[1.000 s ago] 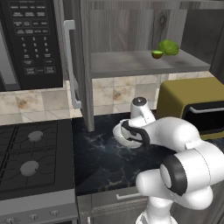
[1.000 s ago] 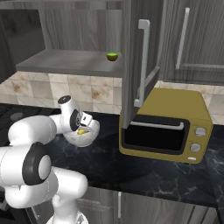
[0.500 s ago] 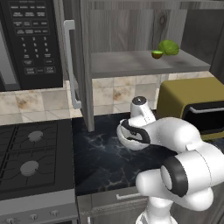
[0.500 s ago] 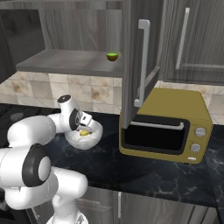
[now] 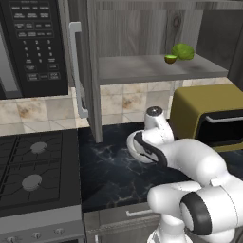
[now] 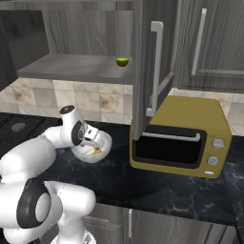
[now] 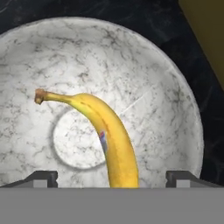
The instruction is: Open the cabinet. Pick the banana and kiwi from the cabinet and place them into the bowl. Then close the cabinet.
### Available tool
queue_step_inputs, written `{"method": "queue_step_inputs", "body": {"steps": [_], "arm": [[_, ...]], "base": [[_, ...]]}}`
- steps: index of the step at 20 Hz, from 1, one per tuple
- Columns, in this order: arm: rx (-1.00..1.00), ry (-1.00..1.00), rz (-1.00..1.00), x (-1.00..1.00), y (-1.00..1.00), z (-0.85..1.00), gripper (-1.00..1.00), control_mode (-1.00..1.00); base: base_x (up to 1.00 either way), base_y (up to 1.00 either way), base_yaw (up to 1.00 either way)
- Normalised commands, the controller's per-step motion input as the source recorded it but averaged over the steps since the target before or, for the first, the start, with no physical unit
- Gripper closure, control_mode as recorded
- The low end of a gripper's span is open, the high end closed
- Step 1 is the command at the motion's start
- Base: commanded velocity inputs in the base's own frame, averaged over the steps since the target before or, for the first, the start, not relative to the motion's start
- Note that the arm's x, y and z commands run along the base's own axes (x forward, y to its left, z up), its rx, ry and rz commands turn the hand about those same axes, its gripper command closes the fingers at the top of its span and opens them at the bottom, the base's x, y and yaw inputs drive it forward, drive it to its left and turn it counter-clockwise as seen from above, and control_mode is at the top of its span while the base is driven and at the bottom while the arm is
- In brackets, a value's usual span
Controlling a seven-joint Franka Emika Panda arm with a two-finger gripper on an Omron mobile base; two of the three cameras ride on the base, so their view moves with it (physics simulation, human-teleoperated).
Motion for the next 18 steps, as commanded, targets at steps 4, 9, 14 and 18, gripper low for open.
{"method": "queue_step_inputs", "body": {"steps": [4,9,14,18], "arm": [[0.03,0.00,0.00,-0.47,-0.18,0.23,-1.00,-1.00],[0.07,0.00,0.00,-0.32,-0.16,0.50,-1.00,-1.00],[0.04,0.00,0.00,-0.24,0.00,0.48,-1.00,-1.00],[0.02,0.00,0.00,-0.28,0.00,0.44,-1.00,-1.00]], "base": [[0.00,0.00,0.00],[0.00,0.00,0.00],[0.00,0.00,0.00],[0.00,0.00,0.00]]}}
